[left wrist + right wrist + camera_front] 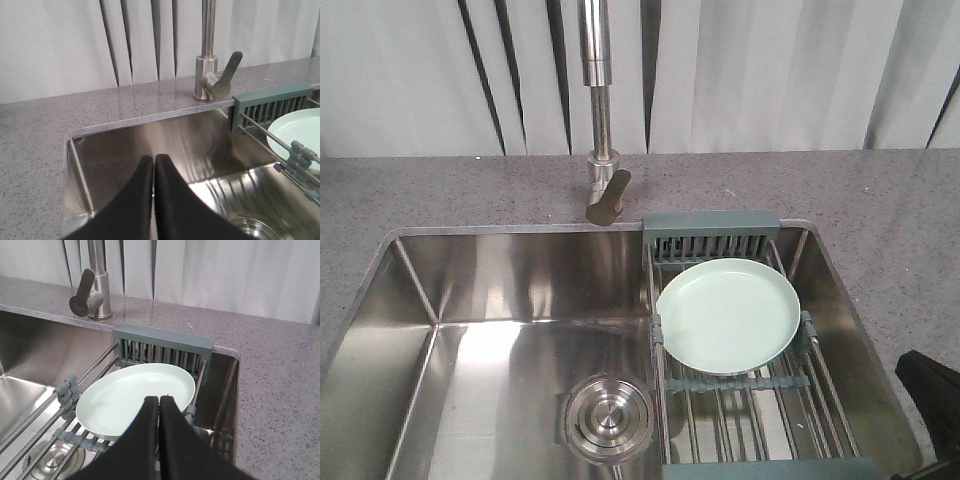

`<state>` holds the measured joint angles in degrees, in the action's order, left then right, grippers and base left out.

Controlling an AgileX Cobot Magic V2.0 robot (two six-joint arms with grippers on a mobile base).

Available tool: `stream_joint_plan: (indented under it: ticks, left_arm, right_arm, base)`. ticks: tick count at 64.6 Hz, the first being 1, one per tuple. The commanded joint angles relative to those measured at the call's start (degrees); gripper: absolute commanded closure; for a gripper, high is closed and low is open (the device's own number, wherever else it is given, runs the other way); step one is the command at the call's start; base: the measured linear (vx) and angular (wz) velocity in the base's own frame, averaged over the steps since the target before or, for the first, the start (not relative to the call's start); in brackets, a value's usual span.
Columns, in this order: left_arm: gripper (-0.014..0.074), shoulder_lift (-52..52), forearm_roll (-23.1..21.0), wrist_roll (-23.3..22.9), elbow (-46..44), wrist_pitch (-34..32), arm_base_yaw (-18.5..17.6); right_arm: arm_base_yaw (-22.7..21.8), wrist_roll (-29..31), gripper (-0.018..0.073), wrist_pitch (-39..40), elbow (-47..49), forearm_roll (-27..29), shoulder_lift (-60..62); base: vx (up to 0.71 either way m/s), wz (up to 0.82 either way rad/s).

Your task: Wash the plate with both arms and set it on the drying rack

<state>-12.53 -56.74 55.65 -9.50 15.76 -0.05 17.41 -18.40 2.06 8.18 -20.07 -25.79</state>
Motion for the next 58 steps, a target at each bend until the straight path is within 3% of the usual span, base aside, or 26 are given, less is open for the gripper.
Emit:
stream_joint_plan:
  ticks: [1,7,14,22,35,44,48,58]
  left_arm:
    - [0.0602,-0.4,-1.6,-0.5,-1.4,-1.9,0.1]
    - [0.0602,-0.4,-1.0,-0.5,-1.4,-1.8,0.1]
    - [0.0602,-0.4,7.3,-2.8,-1.2,-1.3,0.1]
    - [0.0602,-0.3,19.6,-19.6,0.6,-4.6,0.1]
    - [0.0602,1.2,45.1,-54.0,6.7,-14.3,0.1]
    - [0.0602,4.6,58.8,-69.6,11.3,-19.9,0.1]
    - [0.0602,6.5,61.2,-72.3,12.4,-20.3,0.1]
    - [0.0602,10.7,62.9,-71.2,12.3,-17.6,0.1]
  right_arm:
    - [0.0,0.2,0.0568,4.4,1.5,-0.4,-0.2]
    - [0.0,0.2,0.0568,4.4,1.5,-0.4,-0.2]
    - [0.0,0.2,0.0568,4.4,1.5,-0.4,-0.2]
    - [0.0,0.2,0.0568,4.4,1.5,-0.4,-0.2]
    - [0.0,0.2,0.0568,4.4,1.5,-0.4,-0.2]
    - [0.0,0.2,0.0568,4.4,1.5,-0.4,-0.2]
    - [0.0,0.2,0.0568,4.4,1.5,-0.4,-0.2]
    - [0.0,0.2,0.0568,4.4,1.5,-0.4,-0.2]
  base:
    - [0.00,0.00]
    - [0.00,0.00]
    - [0.00,0.00]
    - [0.00,0.00]
    - [0.00,0.00]
    - [0.00,0.00]
    - [0.00,0.00]
    - [0.00,0.00]
